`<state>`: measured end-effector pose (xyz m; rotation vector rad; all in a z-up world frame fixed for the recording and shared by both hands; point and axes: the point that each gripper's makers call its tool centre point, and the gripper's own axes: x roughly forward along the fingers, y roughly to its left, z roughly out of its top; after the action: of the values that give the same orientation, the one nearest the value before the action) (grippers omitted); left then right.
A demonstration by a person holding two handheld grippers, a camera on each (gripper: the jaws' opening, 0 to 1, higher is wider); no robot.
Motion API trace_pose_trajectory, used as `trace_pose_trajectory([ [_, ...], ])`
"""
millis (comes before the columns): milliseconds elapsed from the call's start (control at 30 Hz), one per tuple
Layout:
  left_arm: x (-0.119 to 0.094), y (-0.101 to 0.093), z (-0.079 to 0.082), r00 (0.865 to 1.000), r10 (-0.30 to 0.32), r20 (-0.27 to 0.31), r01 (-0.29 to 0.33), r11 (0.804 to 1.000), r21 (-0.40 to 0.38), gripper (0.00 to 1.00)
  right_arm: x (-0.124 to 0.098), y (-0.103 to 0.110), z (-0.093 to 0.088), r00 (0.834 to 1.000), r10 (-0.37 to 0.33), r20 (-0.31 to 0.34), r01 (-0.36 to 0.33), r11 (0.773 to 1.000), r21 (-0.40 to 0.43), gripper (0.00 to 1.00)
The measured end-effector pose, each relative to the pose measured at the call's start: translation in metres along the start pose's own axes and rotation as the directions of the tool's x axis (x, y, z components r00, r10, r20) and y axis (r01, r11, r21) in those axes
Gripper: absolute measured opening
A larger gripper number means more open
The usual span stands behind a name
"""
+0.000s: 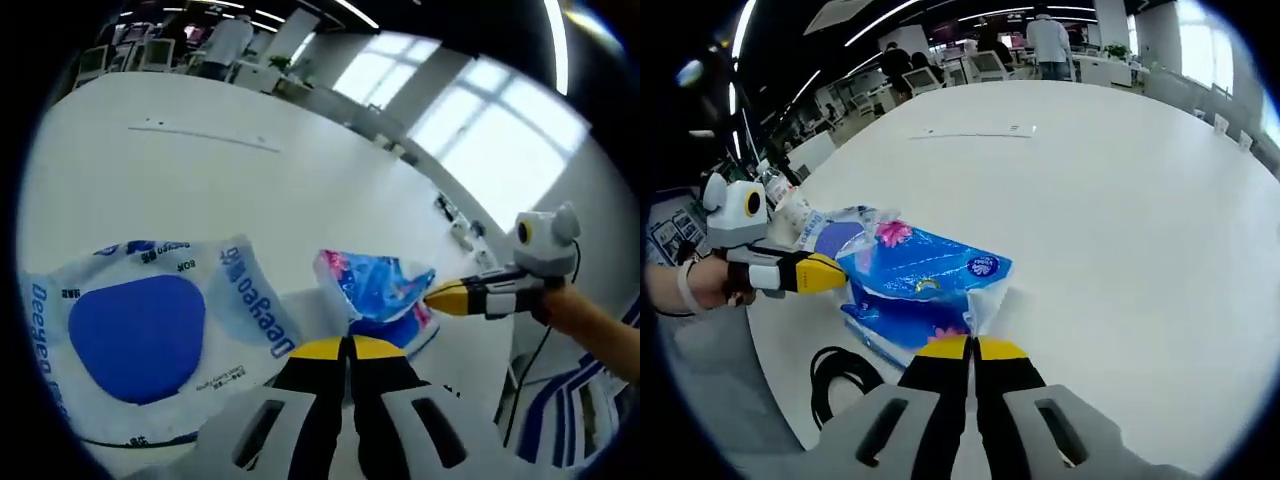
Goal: Arrange the tabletop items into an orderly group along one side of the table until the central work area is clear of visible clutter.
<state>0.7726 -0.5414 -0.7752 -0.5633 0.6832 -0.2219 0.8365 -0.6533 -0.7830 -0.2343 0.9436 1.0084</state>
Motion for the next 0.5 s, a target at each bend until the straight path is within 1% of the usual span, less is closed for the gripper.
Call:
trace_pose_trajectory([
  [200,0.0038,0.0062,-0.0049,1.0,0.01,-0.02,-0.01,1.0,-0.005,0.0,0.0041,-0.0004,-0.006,1.0,0.008,-0.012,-0.008,1.0,0.015,0.0],
  [500,0.0051,0.0086,-0.0056,1.0,0.017,-0.02,-0.017,1.0,-0.012,0.0,0.0051,-0.0005,-0.0096,1.0,0.011,-0.018,-0.01,1.0,0.027,0.0],
])
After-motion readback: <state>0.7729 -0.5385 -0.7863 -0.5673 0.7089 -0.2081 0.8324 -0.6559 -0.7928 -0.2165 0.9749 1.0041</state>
